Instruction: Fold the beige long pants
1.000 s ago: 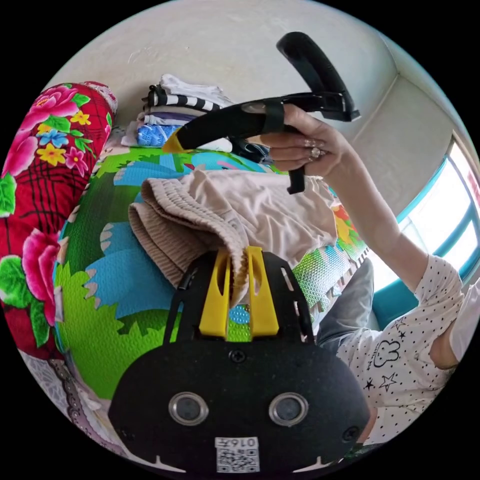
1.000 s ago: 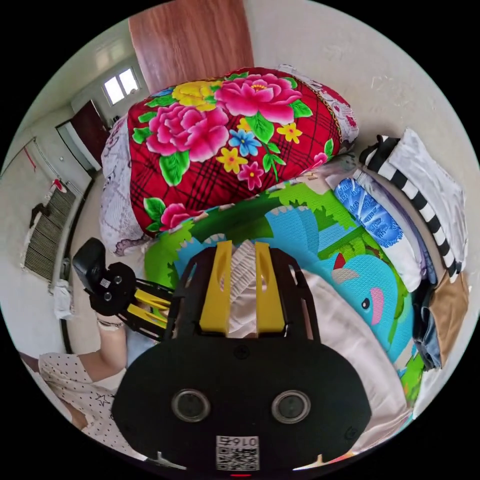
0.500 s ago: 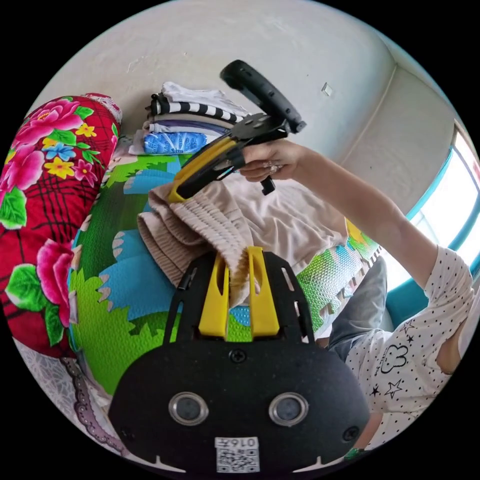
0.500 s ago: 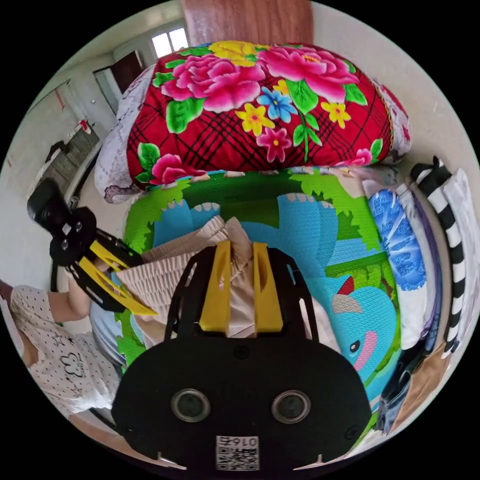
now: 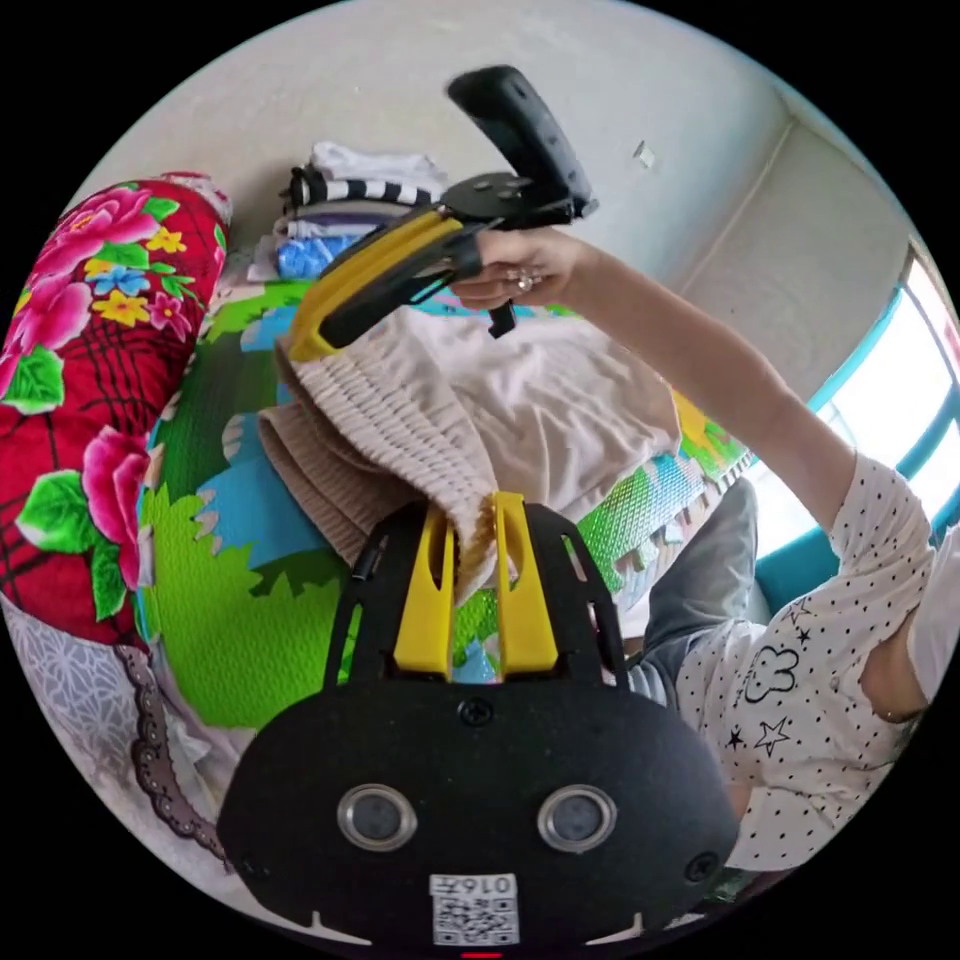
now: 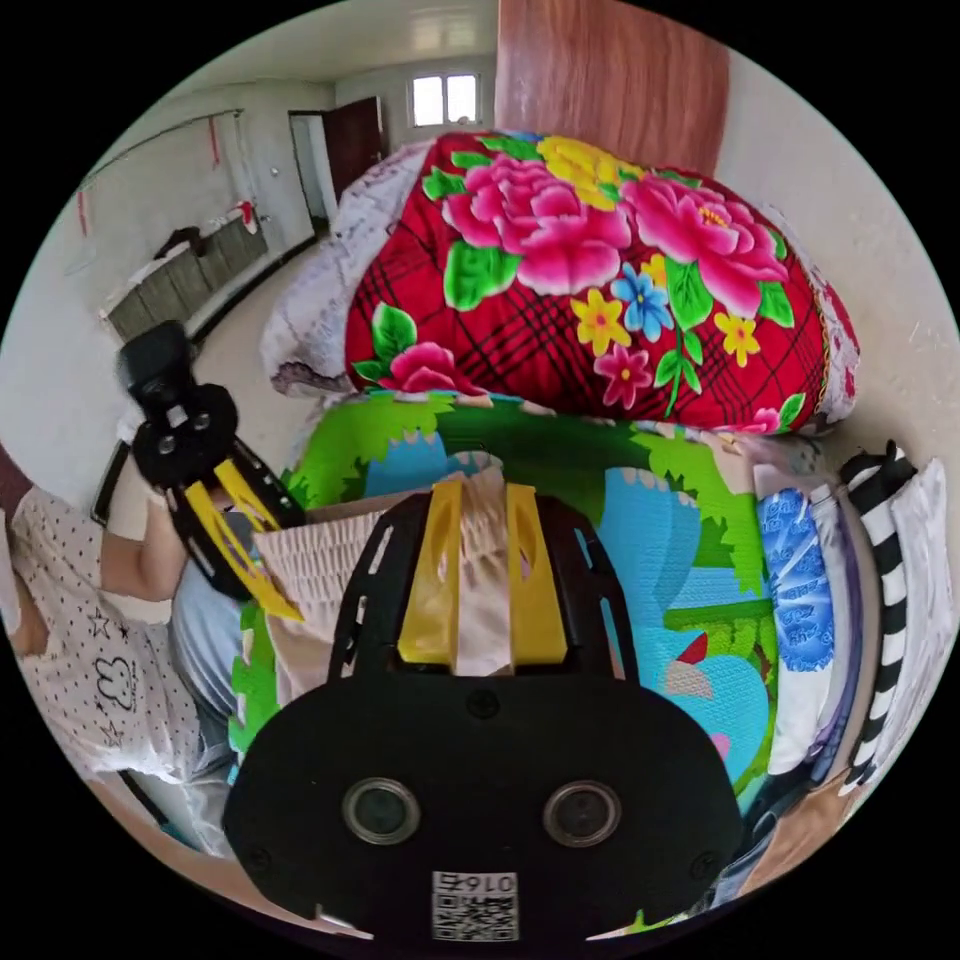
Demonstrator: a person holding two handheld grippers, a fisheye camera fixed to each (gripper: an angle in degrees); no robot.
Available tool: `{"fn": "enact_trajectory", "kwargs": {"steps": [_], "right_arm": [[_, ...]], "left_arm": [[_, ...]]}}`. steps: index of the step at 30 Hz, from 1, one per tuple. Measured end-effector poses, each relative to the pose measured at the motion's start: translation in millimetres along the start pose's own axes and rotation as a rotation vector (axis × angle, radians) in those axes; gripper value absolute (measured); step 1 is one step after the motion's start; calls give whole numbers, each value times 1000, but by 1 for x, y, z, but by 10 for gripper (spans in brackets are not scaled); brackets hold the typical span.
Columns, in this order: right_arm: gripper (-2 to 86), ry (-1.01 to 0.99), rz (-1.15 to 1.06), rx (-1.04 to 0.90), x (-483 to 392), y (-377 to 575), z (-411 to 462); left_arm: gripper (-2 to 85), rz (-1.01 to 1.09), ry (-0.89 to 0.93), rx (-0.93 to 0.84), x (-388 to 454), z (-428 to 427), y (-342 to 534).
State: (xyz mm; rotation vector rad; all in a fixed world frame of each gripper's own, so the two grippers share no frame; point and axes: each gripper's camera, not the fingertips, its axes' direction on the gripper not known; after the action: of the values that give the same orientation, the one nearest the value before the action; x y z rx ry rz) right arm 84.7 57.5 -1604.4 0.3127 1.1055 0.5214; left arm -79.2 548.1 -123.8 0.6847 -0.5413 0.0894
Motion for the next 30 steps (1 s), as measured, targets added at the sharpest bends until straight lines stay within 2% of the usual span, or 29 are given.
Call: {"fn": "enact_trajectory", "kwargs": {"steps": [4, 7, 12, 16, 19, 21, 24, 27, 30], "right_arm": [[77, 27, 152, -35, 3, 12, 45], [96, 7, 230, -51, 4, 32, 66], [50, 38, 366, 245, -6, 107, 11], [28, 18, 349, 289, -31, 190, -40], [15, 163, 325, 67, -61, 268, -58], [8, 297, 289, -228, -90, 335, -50], [5, 366, 290, -450, -127, 415, -34], [4, 393, 346, -566, -160, 482, -13], [11, 541, 377, -388, -198, 525, -24]], "left_arm": [[63, 98, -52, -14, 10, 6, 3], [61, 83, -18, -16, 0, 9, 2], [44, 15, 65, 18, -22, 12, 1], [42, -118, 19, 100, -43, 8, 5], [45, -224, -22, 140, -57, 10, 5], [45, -262, -45, 163, -60, 13, 3], [47, -320, -98, 195, -60, 19, -3], [51, -361, -169, 222, -56, 26, -12], [70, -383, -239, 257, -44, 31, -18]]}}
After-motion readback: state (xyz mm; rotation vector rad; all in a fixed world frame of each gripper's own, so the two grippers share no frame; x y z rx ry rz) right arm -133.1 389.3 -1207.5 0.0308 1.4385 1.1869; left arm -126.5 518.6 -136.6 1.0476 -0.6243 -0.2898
